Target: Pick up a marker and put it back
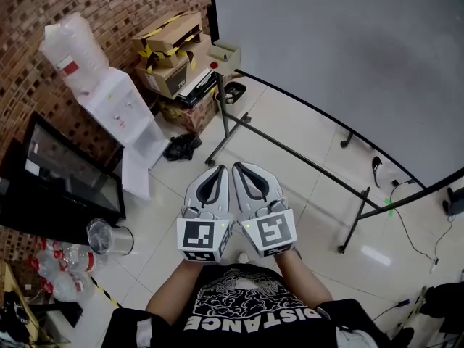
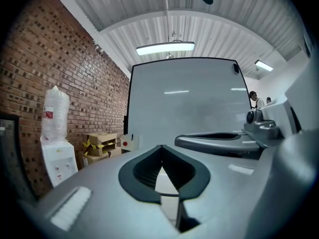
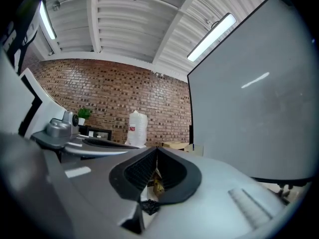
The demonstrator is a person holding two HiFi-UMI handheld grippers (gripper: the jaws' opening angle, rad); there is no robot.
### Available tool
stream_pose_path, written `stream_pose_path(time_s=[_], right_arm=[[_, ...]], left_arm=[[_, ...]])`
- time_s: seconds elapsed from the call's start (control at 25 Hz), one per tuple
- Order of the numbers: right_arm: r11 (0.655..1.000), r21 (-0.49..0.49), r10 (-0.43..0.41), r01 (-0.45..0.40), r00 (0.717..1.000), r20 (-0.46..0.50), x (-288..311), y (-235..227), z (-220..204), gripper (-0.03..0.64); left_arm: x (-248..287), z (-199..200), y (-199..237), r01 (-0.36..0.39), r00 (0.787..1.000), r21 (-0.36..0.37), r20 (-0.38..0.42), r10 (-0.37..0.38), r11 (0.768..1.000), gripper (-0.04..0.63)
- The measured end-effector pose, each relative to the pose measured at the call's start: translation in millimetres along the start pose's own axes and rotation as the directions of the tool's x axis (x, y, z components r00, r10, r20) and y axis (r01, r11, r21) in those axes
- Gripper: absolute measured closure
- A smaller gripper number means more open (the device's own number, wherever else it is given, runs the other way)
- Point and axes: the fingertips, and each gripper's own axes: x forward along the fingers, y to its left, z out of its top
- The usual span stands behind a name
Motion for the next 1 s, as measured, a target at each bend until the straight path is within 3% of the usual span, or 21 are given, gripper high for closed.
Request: stream_pose_path(time_s=[0.4,1.0], right_arm=[[1.000,-0.019,-0.005,0.004,1.000,-0.007,42.5,-28.6,-8.8,0.617],[0.998,-0.031,-0.054,0.053,0.998,-0.036,166.7,-92.7,-20.5,0.617]], left_arm=[[46.4,-5.7,24.0,0.004,1.000,-0.016,0.007,-0.004,1.000,0.591],[170.9,7.1,102.2,0.056,0.998,-0.035,0.042,-0.054,0.998,0.591]])
